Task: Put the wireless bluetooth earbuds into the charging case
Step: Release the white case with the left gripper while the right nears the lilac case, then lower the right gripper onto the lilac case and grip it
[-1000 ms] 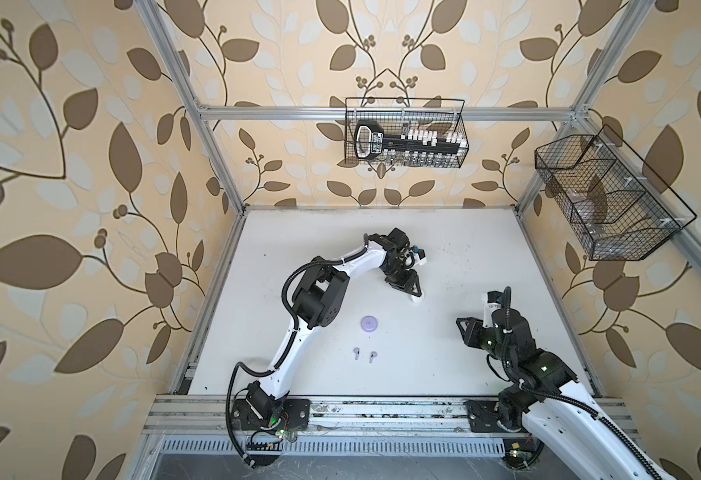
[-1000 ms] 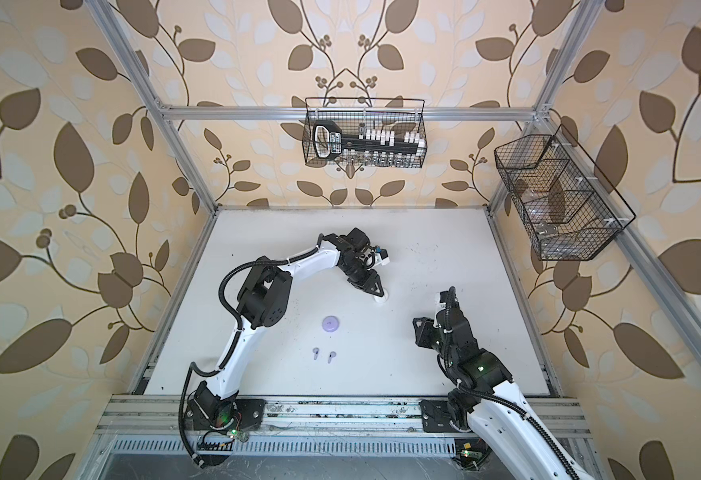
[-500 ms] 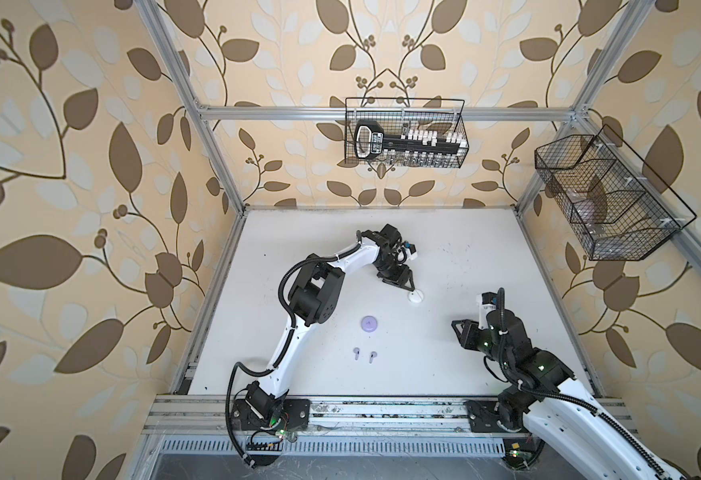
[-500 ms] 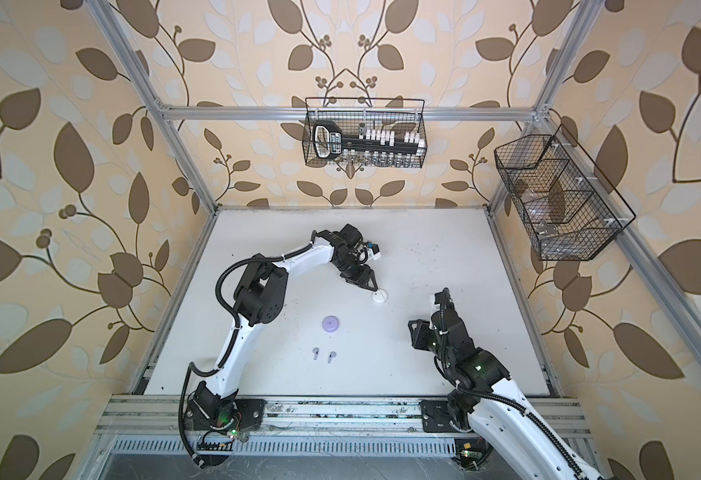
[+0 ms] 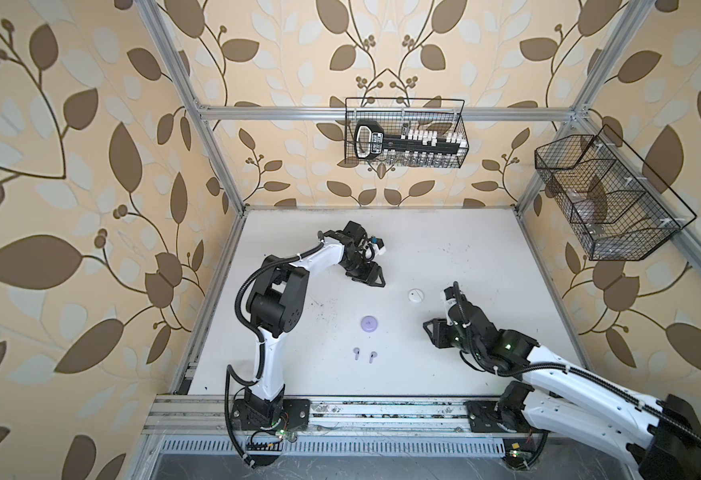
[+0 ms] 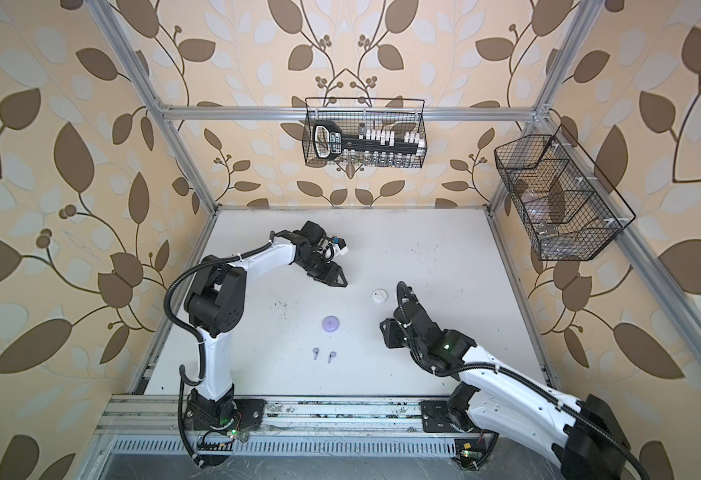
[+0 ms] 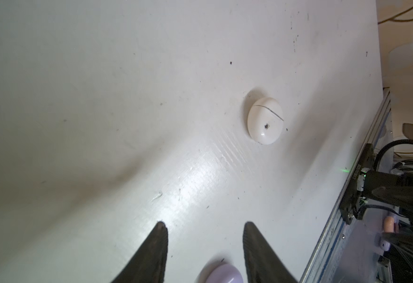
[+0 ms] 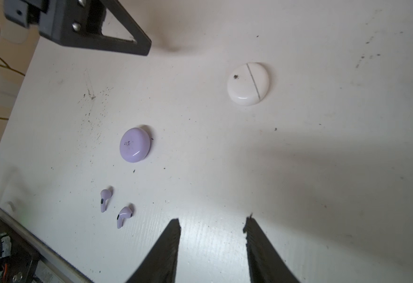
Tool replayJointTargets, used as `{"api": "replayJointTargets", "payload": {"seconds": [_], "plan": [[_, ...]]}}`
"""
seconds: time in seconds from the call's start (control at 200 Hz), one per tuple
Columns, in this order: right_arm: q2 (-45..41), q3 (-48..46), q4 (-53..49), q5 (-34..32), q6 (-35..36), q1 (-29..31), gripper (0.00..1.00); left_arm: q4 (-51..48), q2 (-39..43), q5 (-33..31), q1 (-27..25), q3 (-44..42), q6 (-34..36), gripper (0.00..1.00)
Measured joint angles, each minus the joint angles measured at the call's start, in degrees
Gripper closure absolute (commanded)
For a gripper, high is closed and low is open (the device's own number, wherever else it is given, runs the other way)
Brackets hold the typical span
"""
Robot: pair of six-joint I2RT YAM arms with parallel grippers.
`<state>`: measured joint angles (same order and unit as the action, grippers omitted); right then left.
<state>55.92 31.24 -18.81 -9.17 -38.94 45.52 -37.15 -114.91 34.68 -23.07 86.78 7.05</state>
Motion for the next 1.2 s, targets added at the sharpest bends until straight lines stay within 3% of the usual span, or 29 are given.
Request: {"api": "replayJointTargets", "payload": {"seconds": [0.195,0.43,0.58,0.745,1.205], "plan": [[14.97,10.21,2.93,-2.38,0.66,6.16,0.53,2.25,8.5,-2.16,4.11,-7.26,3.93,0.49],[30.56,20.55,5.75,-2.23,3.19,9.94,0.49,5.97,15.87,-5.07,5.29,-16.35,9.22,0.49],[38.62,26.29,4.85,-2.91,4.76,11.19,0.47,9.07,15.91,-3.21,12.59,-17.77,7.39,0.51],[43.74,30.03,3.98,-3.21,5.42,11.74,0.43,12.0,15.85,-1.44,18.95,-17.77,4.46,0.51],[51.41,34.82,-0.22,-6.82,5.53,13.53,0.36,14.64,14.78,3.02,17.49,-18.73,1.31,0.52]]}}
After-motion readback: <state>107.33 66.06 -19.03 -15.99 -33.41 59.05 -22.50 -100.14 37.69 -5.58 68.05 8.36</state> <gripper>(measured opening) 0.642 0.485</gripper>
